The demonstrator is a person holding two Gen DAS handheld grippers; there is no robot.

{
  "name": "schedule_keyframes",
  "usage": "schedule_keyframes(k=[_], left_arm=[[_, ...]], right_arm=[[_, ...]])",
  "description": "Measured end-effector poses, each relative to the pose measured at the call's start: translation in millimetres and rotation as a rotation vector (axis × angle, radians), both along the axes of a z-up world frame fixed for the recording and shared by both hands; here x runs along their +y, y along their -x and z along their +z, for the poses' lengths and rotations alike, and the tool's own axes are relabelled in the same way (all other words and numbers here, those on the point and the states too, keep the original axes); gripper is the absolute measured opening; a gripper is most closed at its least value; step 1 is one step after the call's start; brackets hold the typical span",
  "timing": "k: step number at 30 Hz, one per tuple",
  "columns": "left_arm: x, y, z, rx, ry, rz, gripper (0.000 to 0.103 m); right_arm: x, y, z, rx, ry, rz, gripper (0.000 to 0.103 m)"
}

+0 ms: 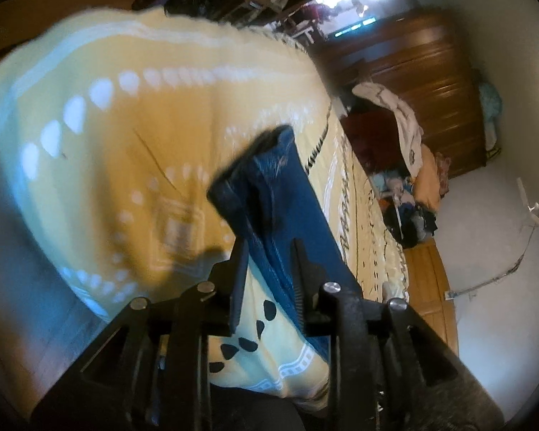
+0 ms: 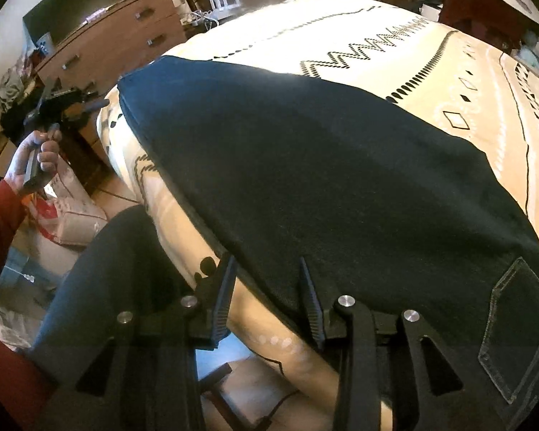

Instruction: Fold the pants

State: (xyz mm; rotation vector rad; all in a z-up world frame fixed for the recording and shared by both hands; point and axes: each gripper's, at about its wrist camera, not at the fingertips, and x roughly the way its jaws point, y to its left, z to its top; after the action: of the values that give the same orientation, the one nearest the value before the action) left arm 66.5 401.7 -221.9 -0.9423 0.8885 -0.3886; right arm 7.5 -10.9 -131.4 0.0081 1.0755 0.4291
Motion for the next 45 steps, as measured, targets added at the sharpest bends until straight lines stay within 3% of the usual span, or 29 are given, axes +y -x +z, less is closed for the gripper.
schedule_keyframes(k=[3,6,17,21,24,34,35,37,39,40,42,45], left_arm=[[-11,-10,-4,0.019,0.011,-0.033,0.024],[-23,-17,-5,0.025,-0.005,-0.065,0.037],[-16,-31,-6,-0.034,0.020,0.056,0.042],[-7,-32,-8,-0.058,0.042,0.154,0.042],[-2,-31,-8,-0.067,0.005,0.203,0.022],[4,-18,-22,-0.107,0.112,0.265,0.019],[0,-19,-19,-0.101,0.072,0.263,0.019],[-17,-25,0,-0.117,-0.102,0.200,0.019],[-5,-24,10,-0.162,-0.029,0.192,0.019],[1,-26,7,-0.144,-0.016,0.200,0.019],[-7,-34,1,-0.084,-0.080,0.188,0.019],[-17,-36,13,-0.107,-0.124,0.190,0.019]], right_arm=[[5,-3,-1,0.007,-0.005,0.008,0.040],[8,-2,-2,0.007,-0.011,0.007,0.040],[15,-5,-9,0.023,-0.009,0.020,0.042],[16,-6,-12,0.031,-0.010,0.022,0.044],[19,-6,-15,0.039,-0.009,0.033,0.044],[10,-6,-17,0.051,-0.003,0.009,0.044],[9,-6,-17,0.053,-0.003,0.005,0.044],[6,-5,-18,0.056,-0.003,0.000,0.044],[5,-4,-20,0.060,0.000,0.002,0.044],[5,-4,-21,0.060,0.000,0.003,0.044],[5,-4,-22,0.057,-0.006,0.005,0.044],[2,-5,-22,0.053,-0.012,-0.002,0.044]])
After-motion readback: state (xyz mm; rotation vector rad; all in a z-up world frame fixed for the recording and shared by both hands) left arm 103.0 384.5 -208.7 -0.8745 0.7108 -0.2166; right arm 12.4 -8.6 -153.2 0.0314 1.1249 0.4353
